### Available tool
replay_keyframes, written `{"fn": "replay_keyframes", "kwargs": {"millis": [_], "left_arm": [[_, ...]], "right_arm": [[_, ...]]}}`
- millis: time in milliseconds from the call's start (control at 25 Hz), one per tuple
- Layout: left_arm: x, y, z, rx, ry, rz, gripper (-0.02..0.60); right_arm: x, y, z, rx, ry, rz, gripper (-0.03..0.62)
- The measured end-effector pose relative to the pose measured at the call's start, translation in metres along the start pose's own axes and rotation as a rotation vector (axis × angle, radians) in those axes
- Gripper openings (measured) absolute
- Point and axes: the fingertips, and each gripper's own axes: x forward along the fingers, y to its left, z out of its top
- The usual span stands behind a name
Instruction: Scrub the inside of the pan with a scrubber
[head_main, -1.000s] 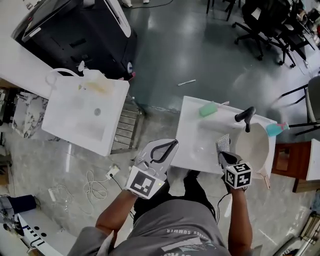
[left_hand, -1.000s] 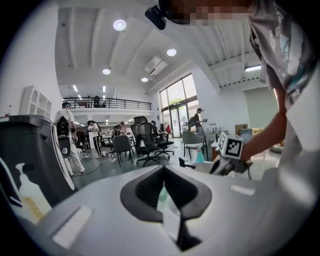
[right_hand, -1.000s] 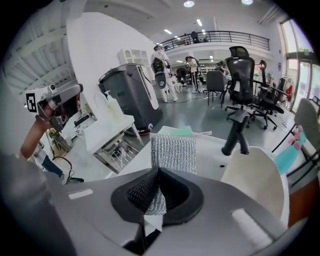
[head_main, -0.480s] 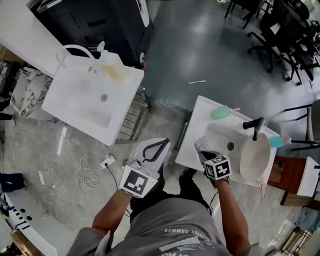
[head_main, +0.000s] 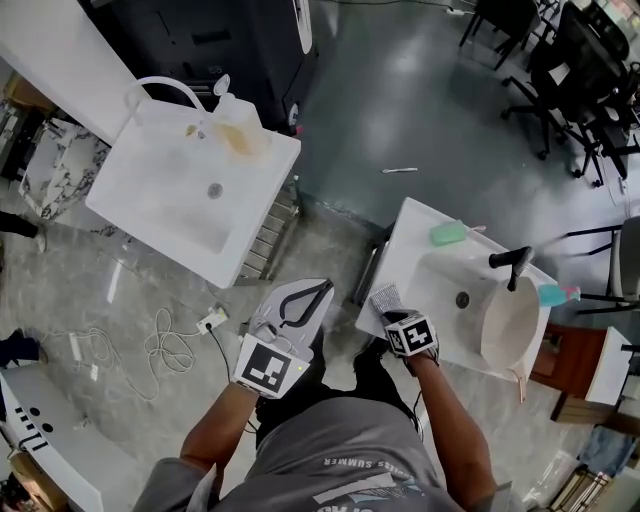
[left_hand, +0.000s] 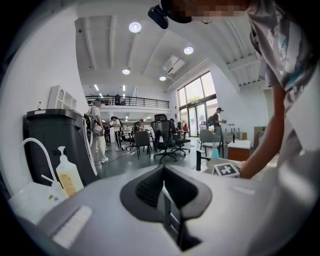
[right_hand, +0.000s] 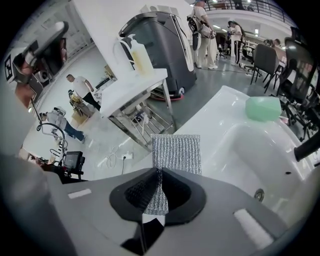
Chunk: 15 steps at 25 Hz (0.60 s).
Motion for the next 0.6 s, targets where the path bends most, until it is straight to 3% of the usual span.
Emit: {"fn": "replay_keyframes", "kwargs": {"millis": [360,600], "left_arm": [[-0.009,-0.003,0.007,0.015,-0.01,-0.017,0.003],[-0.016,-0.008,0.022,0.039,-0.031,-0.039,0.003]], "right_arm": [[-0.007,0.014,0.003,-0.012,-0.037,0.027,0.131],[-0.066,0.012,0.028,0.051,-0.235,-0.052,0.139]]}}
